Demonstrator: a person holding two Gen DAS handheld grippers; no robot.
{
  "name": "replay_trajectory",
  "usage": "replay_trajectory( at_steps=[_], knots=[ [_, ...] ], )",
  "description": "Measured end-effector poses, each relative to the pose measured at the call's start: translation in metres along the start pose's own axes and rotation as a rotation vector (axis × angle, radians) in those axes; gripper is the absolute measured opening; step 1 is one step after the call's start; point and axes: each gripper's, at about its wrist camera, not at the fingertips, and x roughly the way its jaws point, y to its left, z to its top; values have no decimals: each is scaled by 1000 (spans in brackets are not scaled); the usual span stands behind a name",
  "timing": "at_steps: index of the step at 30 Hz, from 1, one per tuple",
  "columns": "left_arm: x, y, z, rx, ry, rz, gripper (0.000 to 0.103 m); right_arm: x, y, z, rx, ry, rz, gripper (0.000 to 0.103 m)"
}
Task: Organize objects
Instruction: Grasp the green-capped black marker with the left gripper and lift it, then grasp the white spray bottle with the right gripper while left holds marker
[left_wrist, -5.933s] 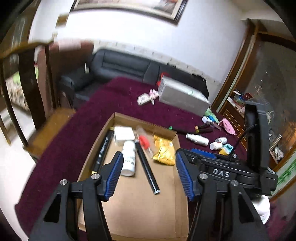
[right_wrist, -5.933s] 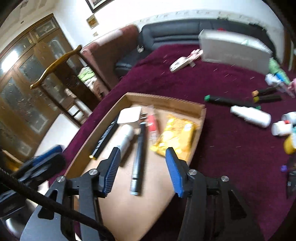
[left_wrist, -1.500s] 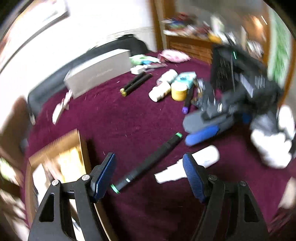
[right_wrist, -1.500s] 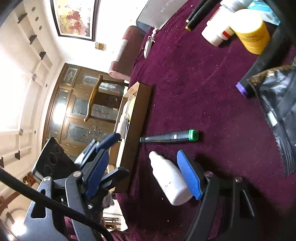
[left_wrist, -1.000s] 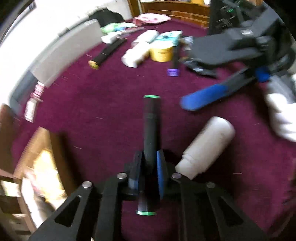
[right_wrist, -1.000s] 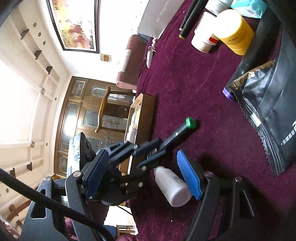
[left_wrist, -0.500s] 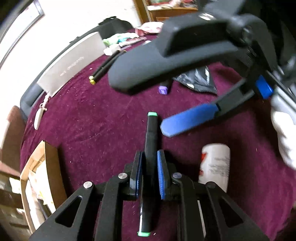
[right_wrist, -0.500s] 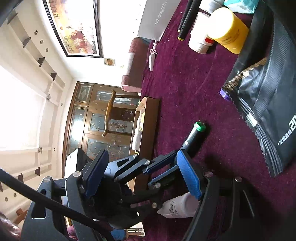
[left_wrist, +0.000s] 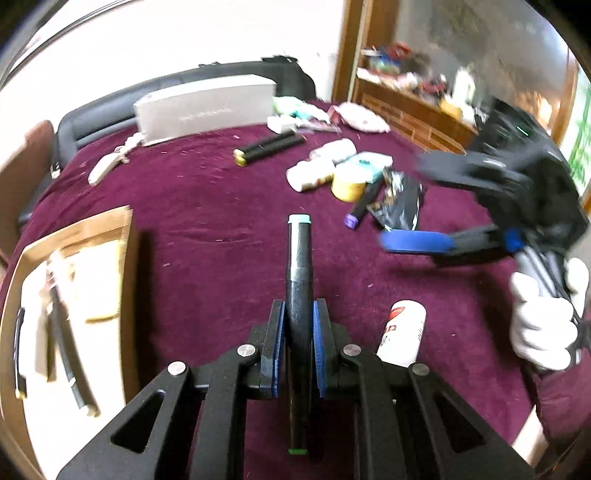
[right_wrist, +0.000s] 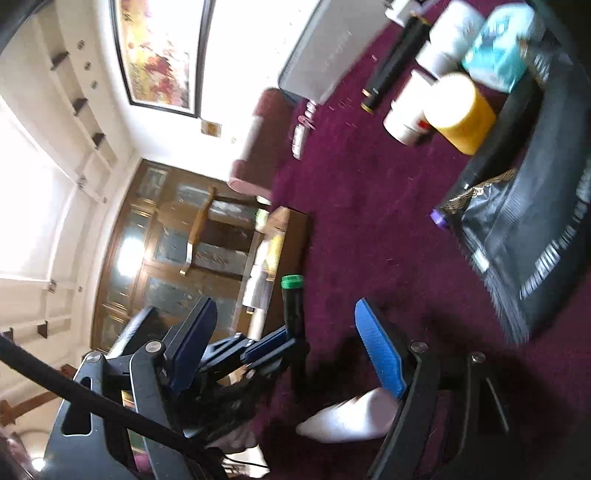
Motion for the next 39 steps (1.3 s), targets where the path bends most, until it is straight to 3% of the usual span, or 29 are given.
replay_trajectory(
  at_steps=[6,9,12,15,23,29,30,32,39],
  knots=[
    [-28,22,-14,-96,-87,-51,11,-21,34,-55,-19,10,-218,79],
    [-41,31,-23,-145,-142,-95,11,-6,34,-74,-23,31,-361,79],
    [-56,39,-30,-163,-189,-123,11,14,32,-78,-25,42,-447,79],
    [-76,44,-37,-164,-243,-135,11,38,37,-77,-84,49,-596,79],
    [-113,59,-43,-159,-382,-141,11,82,42,-74,-204,38,-913,60],
    [-119,72,-46,-179,-415,-134,11,98,49,-86,-347,30,-1102,33],
    [-119,73,-47,-182,-418,-130,11,99,49,-86,-357,25,-1115,27],
    [-122,79,-49,-193,-426,-126,11,92,48,-85,-347,7,-1079,27],
    [-135,95,-62,-213,-448,-101,11,73,60,-79,-288,-67,-859,27]
  ],
)
